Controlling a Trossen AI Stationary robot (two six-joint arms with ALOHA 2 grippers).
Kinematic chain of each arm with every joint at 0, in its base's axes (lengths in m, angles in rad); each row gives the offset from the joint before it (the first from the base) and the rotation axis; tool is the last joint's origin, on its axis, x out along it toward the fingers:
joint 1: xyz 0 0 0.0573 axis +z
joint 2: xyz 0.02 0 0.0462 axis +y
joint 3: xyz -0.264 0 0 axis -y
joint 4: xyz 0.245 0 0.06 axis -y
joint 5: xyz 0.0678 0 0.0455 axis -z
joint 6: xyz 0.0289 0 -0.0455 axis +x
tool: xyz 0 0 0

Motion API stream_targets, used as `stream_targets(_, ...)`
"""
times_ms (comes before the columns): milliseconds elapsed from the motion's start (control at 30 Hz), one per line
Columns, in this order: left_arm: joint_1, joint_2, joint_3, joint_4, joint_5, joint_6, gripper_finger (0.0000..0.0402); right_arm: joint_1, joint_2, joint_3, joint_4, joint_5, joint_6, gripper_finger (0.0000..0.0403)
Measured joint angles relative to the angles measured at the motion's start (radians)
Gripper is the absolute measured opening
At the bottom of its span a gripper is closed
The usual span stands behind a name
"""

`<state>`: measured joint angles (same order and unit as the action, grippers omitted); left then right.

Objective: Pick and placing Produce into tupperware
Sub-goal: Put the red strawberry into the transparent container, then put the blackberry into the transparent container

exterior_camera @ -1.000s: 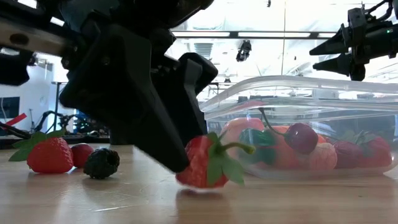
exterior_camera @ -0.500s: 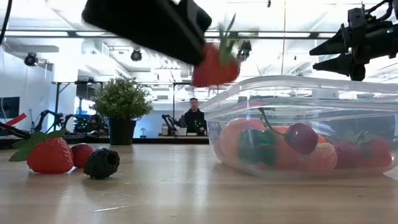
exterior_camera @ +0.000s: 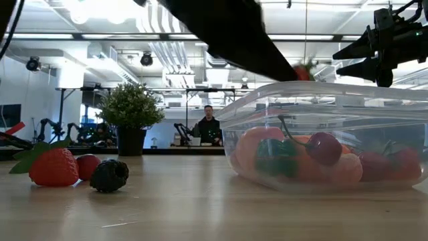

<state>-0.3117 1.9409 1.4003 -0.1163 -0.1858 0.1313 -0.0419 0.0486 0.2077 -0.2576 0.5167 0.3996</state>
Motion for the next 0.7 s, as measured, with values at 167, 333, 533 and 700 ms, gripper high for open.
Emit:
stream_targets(167, 0.042, 0.039, 0.027, 0.007, -0.108, -0.046, 0.016, 0.0, 0.0, 0.0, 0.0, 0.0, 0.0, 0.0245)
stream_targets(333, 0.063, 0.046, 0.03, 0.01, -0.111, -0.174, 0.0217, 0.0, 0.0, 0.0, 0.0, 0.0, 0.0, 0.0248)
stream_targets(533, 0.055, 0.017, 0.03, -0.097, -0.056, -0.262, 0.0252, 0.0, 0.0, 0.0, 0.001, 0.0, 0.0, 0.0245)
stream_targets(700, -0.013, -0.065, 0.017, -0.333, 0.081, -0.255, 0.0254, 0.0, 0.0, 0.0, 0.001, 0.0, 0.0, 0.0245)
